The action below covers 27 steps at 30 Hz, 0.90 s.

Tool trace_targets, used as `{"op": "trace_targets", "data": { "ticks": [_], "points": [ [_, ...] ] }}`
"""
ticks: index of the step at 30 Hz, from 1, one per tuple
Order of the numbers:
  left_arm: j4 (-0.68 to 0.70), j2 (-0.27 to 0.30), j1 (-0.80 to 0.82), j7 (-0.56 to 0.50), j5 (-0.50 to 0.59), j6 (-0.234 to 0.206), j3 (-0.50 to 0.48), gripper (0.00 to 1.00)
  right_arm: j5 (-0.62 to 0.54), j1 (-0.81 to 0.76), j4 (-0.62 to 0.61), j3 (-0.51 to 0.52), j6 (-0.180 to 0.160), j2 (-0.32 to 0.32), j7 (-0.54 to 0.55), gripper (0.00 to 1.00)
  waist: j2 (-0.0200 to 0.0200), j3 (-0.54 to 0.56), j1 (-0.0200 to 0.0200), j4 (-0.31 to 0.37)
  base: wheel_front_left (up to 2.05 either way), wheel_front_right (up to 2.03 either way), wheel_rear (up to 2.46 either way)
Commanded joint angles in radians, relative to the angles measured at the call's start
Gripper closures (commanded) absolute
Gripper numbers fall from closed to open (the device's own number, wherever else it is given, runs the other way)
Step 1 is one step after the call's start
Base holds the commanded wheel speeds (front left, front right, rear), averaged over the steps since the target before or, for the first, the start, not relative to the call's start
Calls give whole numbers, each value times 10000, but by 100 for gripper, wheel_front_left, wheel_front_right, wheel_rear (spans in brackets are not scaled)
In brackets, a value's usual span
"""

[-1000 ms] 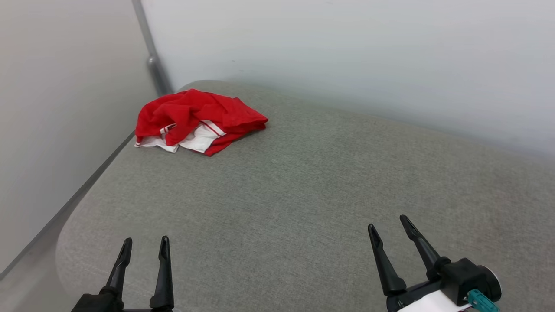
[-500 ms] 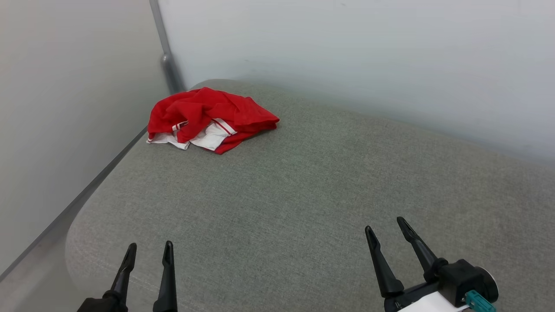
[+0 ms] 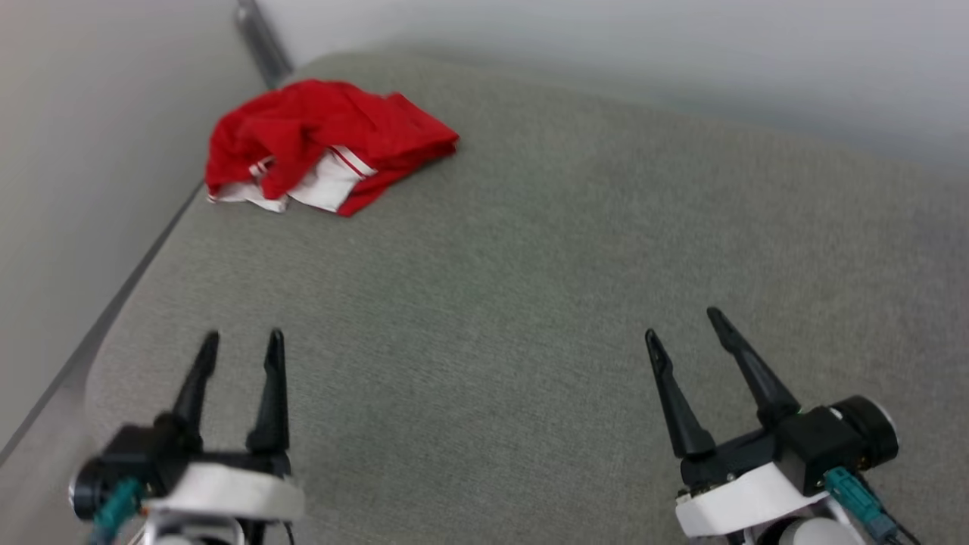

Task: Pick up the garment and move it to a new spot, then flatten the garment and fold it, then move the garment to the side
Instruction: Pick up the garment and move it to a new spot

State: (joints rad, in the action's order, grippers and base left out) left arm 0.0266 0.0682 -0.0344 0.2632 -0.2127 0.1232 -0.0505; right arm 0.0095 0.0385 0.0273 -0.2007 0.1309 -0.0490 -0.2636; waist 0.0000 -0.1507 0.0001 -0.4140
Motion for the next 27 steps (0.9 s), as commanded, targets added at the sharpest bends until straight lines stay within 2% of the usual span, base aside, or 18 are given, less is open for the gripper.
{"op": "trace_targets", "data": {
  "ticks": [1,3,5,7,15,17,22,25,27],
  "points": [
    [-436,441,842,24,-126,47,-61,0,-263,324,-253,128,-3,-24,-19,0,0,-1290,-1,493,0,0,0],
    [-782,618,1225,23,-285,51,-36,0,-378,388,-351,212,-3,-26,-17,0,0,-1541,-1,533,0,0,0],
    [-1491,1292,2144,-111,-666,67,275,0,-490,441,-536,368,-3,-78,-17,0,0,-1962,-1,603,0,0,0],
    [-2032,2037,3093,-707,-1366,63,561,0,-629,557,-723,350,-3,-204,-17,0,0,-2418,-1,729,0,0,0],
    [-3701,5087,6606,-4382,-4831,69,1758,0,-1008,1067,-1464,557,-3,-503,-17,0,0,-4099,-1,1337,0,0,0],
    [-3930,5689,7204,-5311,-5651,70,2219,0,-1031,1133,-1589,603,-3,-544,-17,0,0,-4428,-1,1511,0,0,0],
    [-4371,6726,8416,-7384,-7506,71,2819,0,-1114,1232,-1801,644,-3,-578,-17,0,0,-5110,-1,1837,0,0,0],
    [-4726,7000,8937,-8222,-8172,71,3019,0,-1148,1219,-1831,635,-6,-567,-5,0,0,-5407,-1,2011,0,0,0],
    [-5166,6971,9248,-8575,-8467,71,3054,0,-1119,1186,-1828,722,-10,-543,18,0,0,-5569,-1,2054,0,0,0]
  ]
}}
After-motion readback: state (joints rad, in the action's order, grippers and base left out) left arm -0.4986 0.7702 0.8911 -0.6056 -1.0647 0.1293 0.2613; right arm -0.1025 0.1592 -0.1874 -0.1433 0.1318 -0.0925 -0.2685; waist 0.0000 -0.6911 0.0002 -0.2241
